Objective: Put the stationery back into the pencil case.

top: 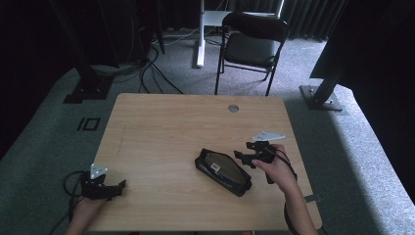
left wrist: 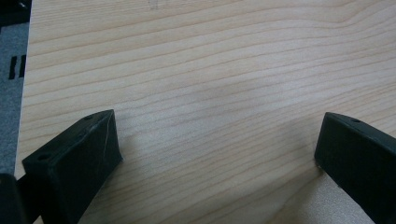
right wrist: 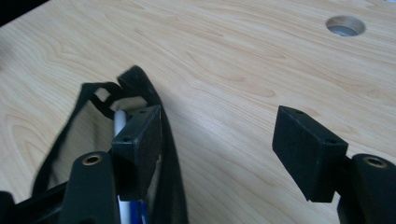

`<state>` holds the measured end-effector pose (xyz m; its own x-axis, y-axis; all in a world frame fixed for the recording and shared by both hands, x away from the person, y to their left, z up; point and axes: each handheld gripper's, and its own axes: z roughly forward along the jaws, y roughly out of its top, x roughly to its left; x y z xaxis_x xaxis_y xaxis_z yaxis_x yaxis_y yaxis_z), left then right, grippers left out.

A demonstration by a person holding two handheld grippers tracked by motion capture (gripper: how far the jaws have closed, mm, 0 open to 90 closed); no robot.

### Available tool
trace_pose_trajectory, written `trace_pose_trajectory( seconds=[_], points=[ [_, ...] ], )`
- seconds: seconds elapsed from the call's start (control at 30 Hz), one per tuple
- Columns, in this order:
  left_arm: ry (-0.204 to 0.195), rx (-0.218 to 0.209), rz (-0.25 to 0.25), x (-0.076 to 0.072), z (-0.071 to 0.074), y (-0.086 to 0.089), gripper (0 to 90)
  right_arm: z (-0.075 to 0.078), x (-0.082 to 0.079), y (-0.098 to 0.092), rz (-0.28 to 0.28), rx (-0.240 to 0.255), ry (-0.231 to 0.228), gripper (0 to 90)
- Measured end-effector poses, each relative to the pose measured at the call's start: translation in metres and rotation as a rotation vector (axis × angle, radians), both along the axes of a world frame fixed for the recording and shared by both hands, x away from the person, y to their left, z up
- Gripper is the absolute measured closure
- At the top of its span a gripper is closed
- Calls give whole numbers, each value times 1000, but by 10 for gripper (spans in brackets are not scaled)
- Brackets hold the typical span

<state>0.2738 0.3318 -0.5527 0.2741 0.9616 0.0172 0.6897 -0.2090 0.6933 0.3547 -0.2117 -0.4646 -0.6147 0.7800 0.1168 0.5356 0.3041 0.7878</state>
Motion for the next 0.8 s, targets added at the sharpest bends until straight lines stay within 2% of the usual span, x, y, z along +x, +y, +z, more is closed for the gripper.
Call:
trace_pose_trajectory(
  seconds=[0.33,0.53,0.8],
  points=[
    [0,0,0,0,0,0,4,-18,-2,-22,-80,-2,11,312],
    [0,0,0,0,0,0,3,-28,-6,-34,-130,-15,2,302],
    [0,0,0,0,0,0,4,-41,-11,-49,-186,-19,26,279]
  ],
)
